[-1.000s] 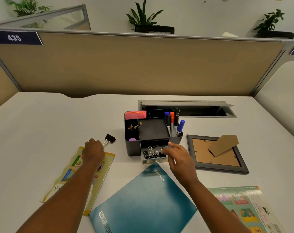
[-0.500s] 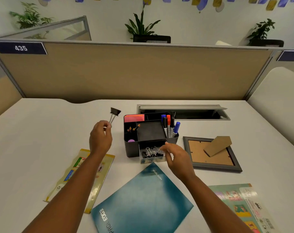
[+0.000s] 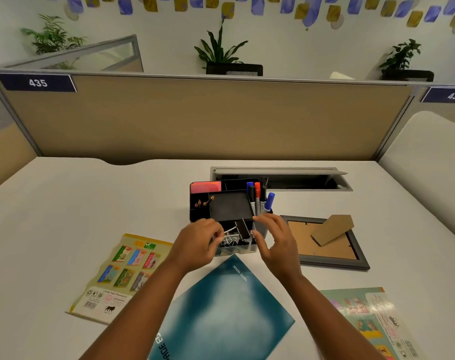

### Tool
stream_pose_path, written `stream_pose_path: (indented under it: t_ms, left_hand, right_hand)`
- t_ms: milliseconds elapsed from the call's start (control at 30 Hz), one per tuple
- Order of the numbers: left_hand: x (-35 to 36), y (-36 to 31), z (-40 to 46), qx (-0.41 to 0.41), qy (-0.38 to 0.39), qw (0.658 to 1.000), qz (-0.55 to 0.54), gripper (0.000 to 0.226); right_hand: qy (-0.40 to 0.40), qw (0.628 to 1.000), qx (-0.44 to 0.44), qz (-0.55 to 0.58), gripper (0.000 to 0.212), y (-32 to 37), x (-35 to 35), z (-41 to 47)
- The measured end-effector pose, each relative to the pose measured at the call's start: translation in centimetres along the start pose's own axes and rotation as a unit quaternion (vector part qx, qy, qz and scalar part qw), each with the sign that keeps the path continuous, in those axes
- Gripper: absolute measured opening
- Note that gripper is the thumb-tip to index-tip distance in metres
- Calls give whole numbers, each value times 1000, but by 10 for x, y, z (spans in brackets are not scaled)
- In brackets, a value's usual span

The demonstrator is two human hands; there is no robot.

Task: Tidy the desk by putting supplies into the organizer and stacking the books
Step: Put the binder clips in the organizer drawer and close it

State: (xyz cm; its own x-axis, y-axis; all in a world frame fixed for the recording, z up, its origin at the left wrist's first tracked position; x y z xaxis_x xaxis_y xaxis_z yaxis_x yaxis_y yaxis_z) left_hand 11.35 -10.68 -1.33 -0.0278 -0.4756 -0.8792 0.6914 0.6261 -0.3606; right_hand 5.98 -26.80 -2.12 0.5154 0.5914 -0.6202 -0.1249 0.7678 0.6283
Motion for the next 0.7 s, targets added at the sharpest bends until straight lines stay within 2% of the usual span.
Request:
stream_pose_path:
  t_ms: [200, 367, 467, 567, 633, 700]
  left_hand:
    - [16, -3, 2, -47, 34, 997, 45, 23]
    - [14, 3, 3, -67, 16, 997, 33, 30]
    - [0, 13, 0, -72, -57, 994, 51, 41]
    - [2, 20, -3, -101, -34, 993, 55, 59]
    - [11, 19, -5, -98, -13, 994, 53, 65]
    - [20, 18, -8, -100, 2, 993, 56, 69]
  right_hand:
    - [-13, 1000, 3, 1, 29, -5, 2, 2]
    - [-9, 999, -27, -15, 28, 1, 3, 5]
    - [92, 986, -104, -88, 54, 8, 14, 10]
    - [227, 944, -145, -193, 83, 10, 32, 14]
    - [252, 932, -137, -223, 87, 8, 38, 16]
    - [245, 933, -124, -233, 83, 9, 42, 19]
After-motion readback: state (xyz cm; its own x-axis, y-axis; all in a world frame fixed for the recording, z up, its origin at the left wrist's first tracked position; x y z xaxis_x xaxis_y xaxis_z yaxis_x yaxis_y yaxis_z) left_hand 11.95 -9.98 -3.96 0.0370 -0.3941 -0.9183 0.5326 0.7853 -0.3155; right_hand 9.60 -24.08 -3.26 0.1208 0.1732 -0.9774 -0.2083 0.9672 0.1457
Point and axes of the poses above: each hand's wrist, its own z-axis towards the middle knuckle, its own x-axis out of the palm, y = z × x, the point moved 7 cm from there along z, towards the middle knuckle, and after that the axes turned 1 degree about y, right-handed, at the moved point
